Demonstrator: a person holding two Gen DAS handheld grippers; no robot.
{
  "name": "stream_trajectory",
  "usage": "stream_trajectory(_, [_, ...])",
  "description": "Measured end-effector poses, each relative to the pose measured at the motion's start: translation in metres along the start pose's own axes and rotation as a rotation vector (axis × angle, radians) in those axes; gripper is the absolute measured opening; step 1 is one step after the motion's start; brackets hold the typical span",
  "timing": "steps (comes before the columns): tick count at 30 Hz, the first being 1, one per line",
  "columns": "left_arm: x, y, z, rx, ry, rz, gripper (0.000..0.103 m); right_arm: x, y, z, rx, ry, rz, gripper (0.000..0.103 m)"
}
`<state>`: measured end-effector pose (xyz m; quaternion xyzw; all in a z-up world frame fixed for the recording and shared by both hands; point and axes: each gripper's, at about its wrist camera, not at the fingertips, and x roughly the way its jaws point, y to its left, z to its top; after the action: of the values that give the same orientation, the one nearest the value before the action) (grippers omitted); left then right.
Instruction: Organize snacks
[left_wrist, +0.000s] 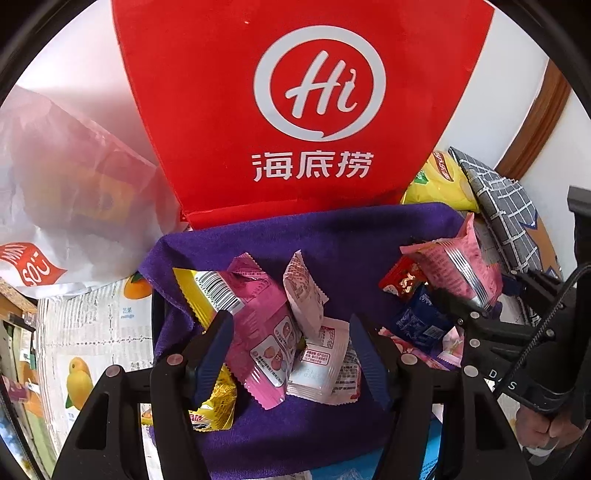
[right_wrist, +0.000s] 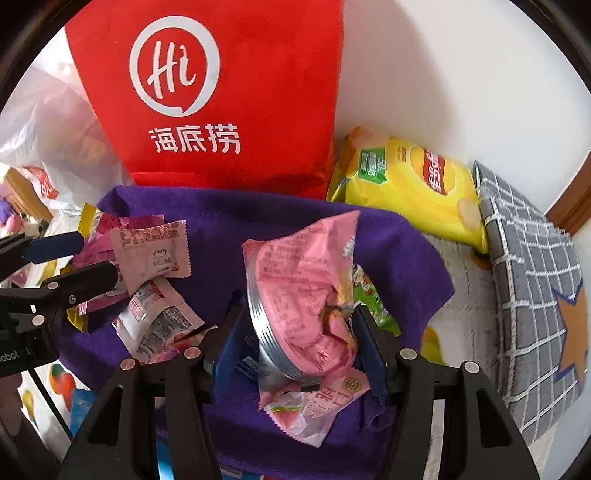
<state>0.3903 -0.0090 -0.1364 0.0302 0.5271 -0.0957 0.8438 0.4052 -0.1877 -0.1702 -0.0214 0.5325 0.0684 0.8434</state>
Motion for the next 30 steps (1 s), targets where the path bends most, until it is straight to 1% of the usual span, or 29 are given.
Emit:
stream_trajectory(2, [-0.001,0.001,0.000,-0.006,0.002,-0.001,0.063,0.000,-0.001,-0.001,0.009,0.001,-0.014,0.058])
stream_trajectory(3, [-0.002,0.003,0.000,-0.011,0.004,-0.007,0.063,0.000,-0.001,-0.002,0.014,0.002,-0.019,0.060])
stream_trajectory(4, [-0.002,0.003,0.000,-0.013,0.004,-0.011,0.063,-0.001,-0.002,-0.003,0.019,-0.001,-0.026,0.062])
stream_trajectory(6, [-0.004,0.003,0.001,-0.014,-0.002,-0.010,0.063,-0.006,-0.002,-0.005,0.025,-0.020,-0.039,0.071])
stream_trajectory(8, [-0.006,0.003,0.001,-0.010,-0.002,-0.012,0.063,-0.011,-0.003,-0.007,0.037,-0.037,-0.035,0.075])
stream_trajectory(10, [-0.008,0.002,0.001,-0.006,0.001,-0.014,0.063,-0.016,-0.003,-0.009,0.044,-0.046,-0.030,0.076])
stream_trajectory(14, [-0.014,-0.001,0.002,0.006,0.004,-0.013,0.063,-0.023,-0.002,-0.011,0.042,-0.062,-0.051,0.081])
stream_trajectory(20, [-0.019,-0.003,-0.001,0.012,0.009,0.011,0.063,-0.028,0.004,-0.013,0.016,-0.070,-0.077,0.083])
stream_trajectory(25, [-0.028,-0.002,-0.004,0.015,-0.020,0.031,0.064,-0.033,0.004,-0.016,0.021,-0.075,-0.090,0.083])
stream_trajectory(27, [-0.029,-0.001,-0.006,0.011,-0.022,0.040,0.069,-0.035,0.004,-0.018,0.021,-0.075,-0.091,0.084])
stream_trajectory(30, [-0.033,-0.001,-0.010,-0.004,-0.028,0.038,0.070,-0.039,0.004,-0.021,0.023,-0.075,-0.092,0.085])
